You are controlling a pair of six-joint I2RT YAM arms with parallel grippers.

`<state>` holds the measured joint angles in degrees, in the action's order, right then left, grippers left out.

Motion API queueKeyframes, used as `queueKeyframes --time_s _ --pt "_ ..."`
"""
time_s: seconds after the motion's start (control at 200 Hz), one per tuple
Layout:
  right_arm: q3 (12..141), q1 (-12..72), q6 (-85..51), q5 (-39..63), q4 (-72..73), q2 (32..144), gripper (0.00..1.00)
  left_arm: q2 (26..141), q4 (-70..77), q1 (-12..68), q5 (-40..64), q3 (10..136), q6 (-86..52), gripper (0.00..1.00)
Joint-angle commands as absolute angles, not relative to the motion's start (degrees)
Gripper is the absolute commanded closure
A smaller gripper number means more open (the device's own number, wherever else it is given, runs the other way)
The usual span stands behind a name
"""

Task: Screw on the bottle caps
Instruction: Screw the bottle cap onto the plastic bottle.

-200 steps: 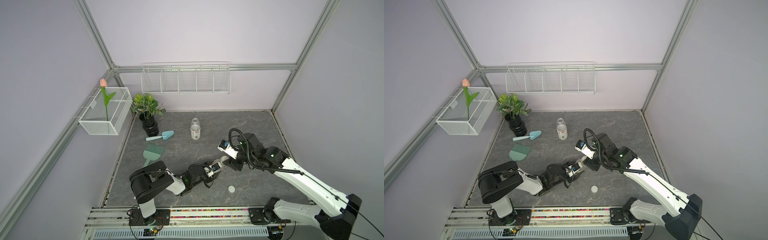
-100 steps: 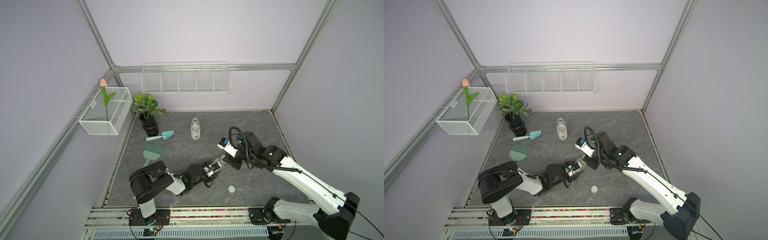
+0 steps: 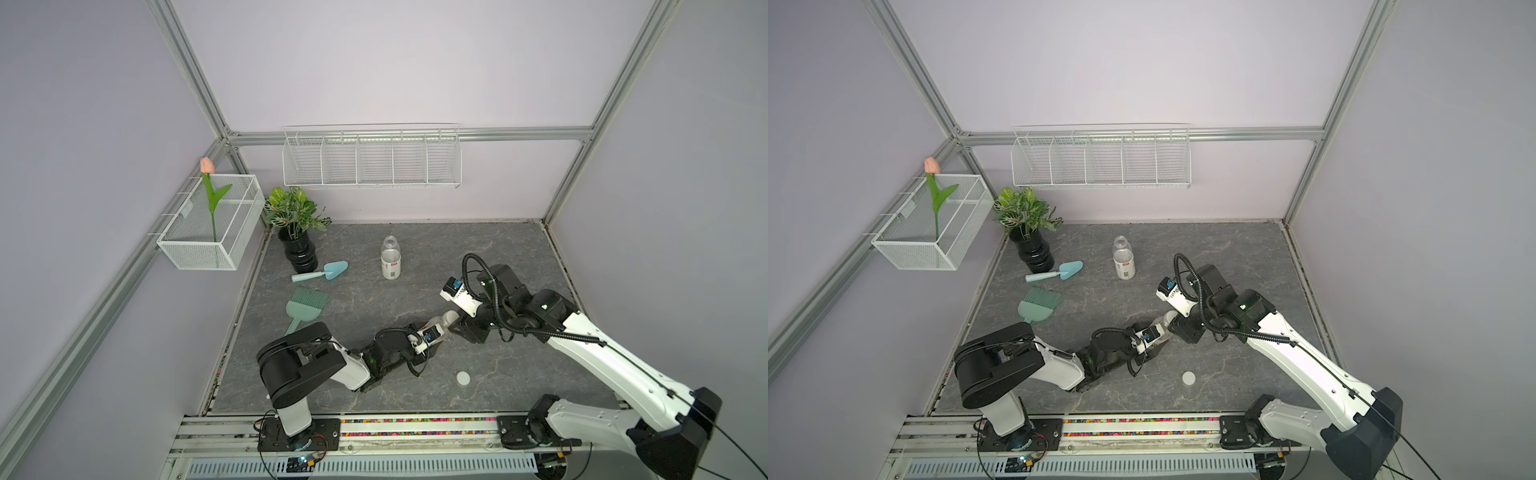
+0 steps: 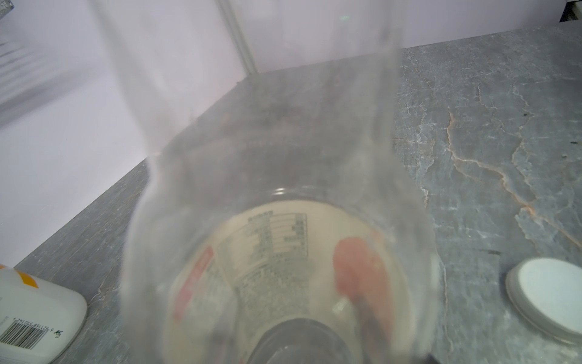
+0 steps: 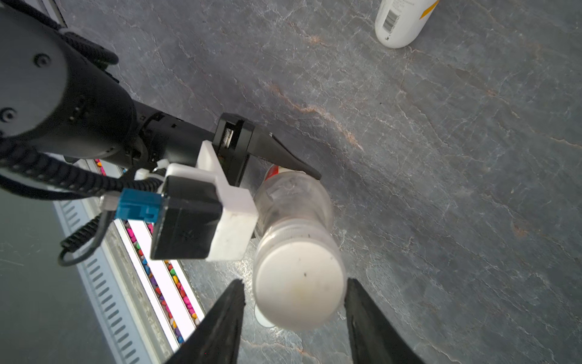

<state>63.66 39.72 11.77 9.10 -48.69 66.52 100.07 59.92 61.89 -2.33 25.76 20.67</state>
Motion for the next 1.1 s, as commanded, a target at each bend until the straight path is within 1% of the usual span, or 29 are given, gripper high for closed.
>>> queueKeyframes --time_s 0.0,0.07,0.17,0.275,0.4,0.445,0.49,0.555,0.635,0.76,0.86,0.92,1.005,1.04,1.095 --pt "64.31 39.07 12.77 11.16 -50.11 67.43 0.51 99.42 61.88 62.09 -1.4 25.11 22.27 0.39" --pt "64.78 38.92 12.31 11.7 -49.92 67.84 0.53 99.19 61.55 62.07 -1.22 25.06 22.42 0.39" --pt "65.21 38.95 11.98 13.01 -49.28 67.78 0.44 99.05 61.01 62.13 -0.8 25.22 22.73 0.39" --pt "65.66 38.92 12.45 13.63 -49.12 67.36 0.41 99.28 60.51 62.14 -0.61 25.41 22.94 0.39" --pt "66.69 38.85 13.12 12.77 -50.21 68.25 0.41 99.61 60.72 62.14 -0.5 25.42 22.95 0.39" --pt "66.97 38.84 13.26 12.49 -50.51 68.74 0.42 99.74 60.8 62.18 -0.37 25.4 22.94 0.39" --pt "67.14 38.77 13.22 12.19 -50.54 69.16 0.45 99.7 60.79 62.24 -0.31 25.41 22.91 0.39" --pt "67.15 38.8 13.11 12.02 -50.36 69.58 0.52 99.7 60.8 62.23 -0.35 25.32 22.98 0.39" --pt "67.32 38.76 12.67 12.04 -50.2 70.2 0.59 99.66 60.7 62.23 -0.67 25.23 23.0 0.39" --pt "67.5 38.84 10.15 12.39 -50.4 71.33 0.62 99.11 59.36 62.38 -2.74 25.67 23.09 0.39" --pt "67.29 39.11 1.98 8.96 -50.13 71.71 0.63 98.25 55.65 62.5 -5.65 27.1 23.56 0.4" --pt "67.13 39.41 -5.25 6.35 -50.05 71.87 0.65 98.07 55.5 62.49 -7.0 27.29 23.72 0.4" --pt "68.6 39.44 -18.16 3.48 -52.65 73.11 0.69 97.99 55.63 62.58 -8.22 27.5 23.28 0.4" --pt "69.41 39.37 -23.81 3.52 -54.02 74.1 0.72 98.0 55.55 62.62 -8.75 27.66 23.29 0.4" --pt "70.16 39.29 -31.39 6.81 -56.13 75.99 0.73 98.29 55.46 62.75 -9.4 27.94 23.26 0.4"
